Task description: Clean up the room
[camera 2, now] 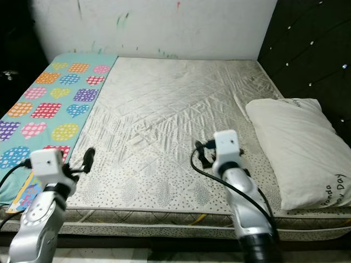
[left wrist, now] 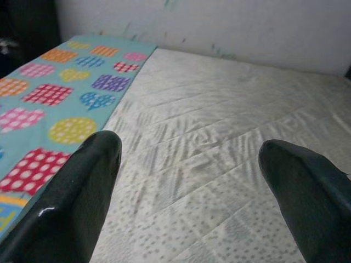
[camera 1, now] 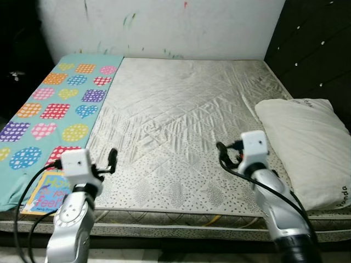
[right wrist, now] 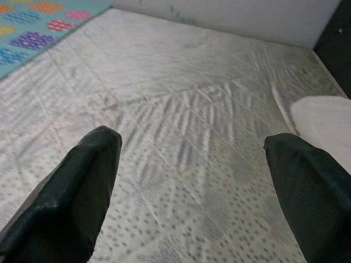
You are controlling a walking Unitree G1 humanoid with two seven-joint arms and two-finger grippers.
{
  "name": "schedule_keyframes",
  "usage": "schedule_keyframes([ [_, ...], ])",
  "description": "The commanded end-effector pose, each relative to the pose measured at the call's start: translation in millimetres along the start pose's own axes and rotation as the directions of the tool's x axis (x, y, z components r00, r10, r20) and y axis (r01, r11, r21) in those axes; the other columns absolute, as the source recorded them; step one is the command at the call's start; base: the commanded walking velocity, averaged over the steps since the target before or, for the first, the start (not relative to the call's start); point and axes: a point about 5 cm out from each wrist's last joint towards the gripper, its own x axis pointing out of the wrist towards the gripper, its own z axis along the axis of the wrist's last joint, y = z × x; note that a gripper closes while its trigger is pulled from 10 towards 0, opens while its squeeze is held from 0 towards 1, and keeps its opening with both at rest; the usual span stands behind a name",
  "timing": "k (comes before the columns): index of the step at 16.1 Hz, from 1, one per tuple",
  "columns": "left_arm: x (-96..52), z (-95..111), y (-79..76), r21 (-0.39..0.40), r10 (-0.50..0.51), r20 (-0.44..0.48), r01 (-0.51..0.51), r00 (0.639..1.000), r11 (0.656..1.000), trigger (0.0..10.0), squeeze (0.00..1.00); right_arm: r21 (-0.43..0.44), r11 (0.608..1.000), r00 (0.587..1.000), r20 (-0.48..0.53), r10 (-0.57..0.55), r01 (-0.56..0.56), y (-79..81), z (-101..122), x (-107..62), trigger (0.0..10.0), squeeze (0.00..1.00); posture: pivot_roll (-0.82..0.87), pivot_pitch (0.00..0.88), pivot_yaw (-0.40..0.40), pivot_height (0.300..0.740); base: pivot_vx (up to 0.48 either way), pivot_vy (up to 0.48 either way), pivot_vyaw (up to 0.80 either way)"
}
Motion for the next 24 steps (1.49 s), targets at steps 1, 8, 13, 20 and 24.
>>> schedule_keyframes([
  [1,-0.7,0.5,2.7,0.006,-0.002,0.003,0.002,1.0,1.0,10.0,0.0,0.003,0.999,0.999,0.033,-0.032,0.032,-7.8,4.9,-3.2,10.0,0.0,-0.13,0.0,-0.01,0.74,0.0,0.0,0.0],
  [8,2.4,3.0,1.7,-0.006,-0.012,0.016,0.012,1.0,1.0,10.0,0.0,0.031,0.999,0.998,0.061,-0.028,0.026,-6.7,6.0,-5.0,10.0,0.0,-0.14,0.0,-0.006,0.74,0.0,0.095,-0.27],
  [13,3.8,1.6,0.1,-0.016,-0.018,0.018,0.018,1.0,1.0,10.0,0.0,0.033,0.999,0.997,0.073,-0.016,0.014,-4.8,8.7,-3.2,10.0,0.0,-0.14,0.0,-0.006,0.74,0.0,0.48,0.0],
  [20,6.0,1.0,-2.6,-0.014,-0.029,0.024,0.029,0.999,0.999,10.0,0.0,0.009,1.0,0.996,0.084,0.025,-0.026,-2.0,12.8,1.5,10.0,0.0,-0.14,0.0,-0.012,0.74,0.0,0.48,0.0],
  [24,6.9,2.8,-2.7,-0.015,-0.012,0.036,0.013,0.999,1.0,10.0,0.0,0.0,0.999,0.995,0.088,0.038,-0.039,-0.1,13.8,2.0,10.0,0.0,-0.15,0.0,-0.014,0.74,0.0,0.342,0.0],
])
